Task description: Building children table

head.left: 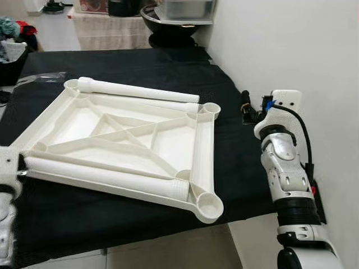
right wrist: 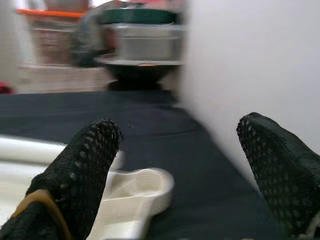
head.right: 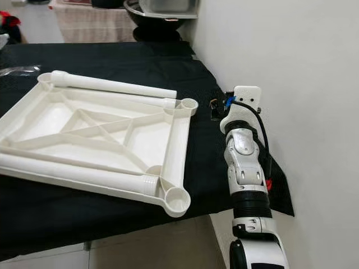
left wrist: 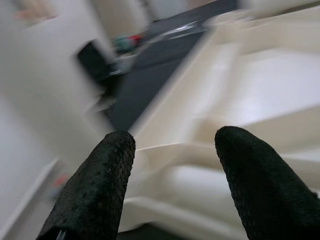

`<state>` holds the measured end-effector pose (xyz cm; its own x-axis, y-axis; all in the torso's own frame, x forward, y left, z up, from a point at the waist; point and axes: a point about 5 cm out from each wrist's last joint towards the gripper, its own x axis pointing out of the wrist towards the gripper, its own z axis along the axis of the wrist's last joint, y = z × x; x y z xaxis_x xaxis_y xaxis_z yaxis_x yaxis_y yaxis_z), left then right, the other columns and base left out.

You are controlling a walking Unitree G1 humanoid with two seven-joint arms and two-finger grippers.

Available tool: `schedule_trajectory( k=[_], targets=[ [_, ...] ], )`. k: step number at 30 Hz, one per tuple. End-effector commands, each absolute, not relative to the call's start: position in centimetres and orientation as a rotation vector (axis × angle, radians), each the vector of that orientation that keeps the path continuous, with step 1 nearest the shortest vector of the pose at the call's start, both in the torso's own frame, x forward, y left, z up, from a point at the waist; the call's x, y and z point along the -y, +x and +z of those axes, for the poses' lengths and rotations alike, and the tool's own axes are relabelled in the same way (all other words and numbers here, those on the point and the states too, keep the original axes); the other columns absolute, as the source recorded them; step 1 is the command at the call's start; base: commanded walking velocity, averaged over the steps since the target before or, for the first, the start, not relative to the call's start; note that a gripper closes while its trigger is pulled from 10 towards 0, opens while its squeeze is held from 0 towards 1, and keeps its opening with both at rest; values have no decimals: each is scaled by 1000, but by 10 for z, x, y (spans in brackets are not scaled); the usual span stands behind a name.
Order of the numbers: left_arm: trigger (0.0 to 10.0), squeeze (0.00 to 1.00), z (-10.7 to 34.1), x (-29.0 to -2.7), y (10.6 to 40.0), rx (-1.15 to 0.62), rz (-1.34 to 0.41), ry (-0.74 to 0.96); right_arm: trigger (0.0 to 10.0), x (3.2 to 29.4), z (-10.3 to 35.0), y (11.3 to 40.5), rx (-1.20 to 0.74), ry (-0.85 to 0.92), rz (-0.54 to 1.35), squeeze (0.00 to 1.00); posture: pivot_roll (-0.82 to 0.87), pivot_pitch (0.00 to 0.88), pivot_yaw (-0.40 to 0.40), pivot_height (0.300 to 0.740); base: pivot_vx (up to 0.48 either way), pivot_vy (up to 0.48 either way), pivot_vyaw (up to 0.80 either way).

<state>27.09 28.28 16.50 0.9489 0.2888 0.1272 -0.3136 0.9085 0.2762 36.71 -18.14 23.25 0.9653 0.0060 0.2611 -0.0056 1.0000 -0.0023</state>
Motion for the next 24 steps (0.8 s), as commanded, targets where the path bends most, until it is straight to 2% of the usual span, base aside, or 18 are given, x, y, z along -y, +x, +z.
schedule_trajectory(
  k=[1,2,6,8,11,12,13,17,18,19,20,24],
  targets=[
    [10000,0,164,-240,276,111,118,240,10000,173,224,369,183,15,95,0,70,138,-123,740,0,0,0],
    [10000,0,165,-213,275,132,5,221,10000,168,218,369,128,27,151,0,67,133,-124,740,0,0,0],
    [10000,0,162,-158,265,142,-238,133,10000,165,209,368,18,111,242,0,66,131,-128,740,0,0,0],
    [10000,0,154,-120,248,100,-432,82,10000,169,204,362,-86,173,363,0,61,127,-126,740,0,0,0],
    [10000,0,150,-111,241,79,-480,68,10000,171,200,357,-137,190,428,0,60,127,-125,740,0,0,0],
    [10000,0,143,-103,231,49,-531,53,10000,178,194,343,-182,236,551,0,55,122,-125,740,0,0,0],
    [10000,0,141,-101,228,39,-547,49,10000,181,192,337,-188,253,594,0,55,122,-125,740,0,0,0],
    [10000,0,140,-100,226,36,-548,48,10000,185,191,331,-160,239,590,0,56,120,-125,740,0,0,0],
    [10000,0,139,-102,223,42,-493,85,10000,188,184,324,-93,157,513,0,56,119,-122,740,0,0,0],
    [10000,0,139,-102,223,42,-493,85,10000,188,184,324,-93,157,513,0,56,119,-122,740,0,0,0],
    [10000,0,139,-104,223,50,-452,93,10000,185,182,322,-46,108,433,0,55,114,-119,740,0,0,0],
    [10000,0,144,-106,222,75,-387,103,10000,168,187,313,43,106,314,0,65,108,-116,740,0,0,0]
  ],
)
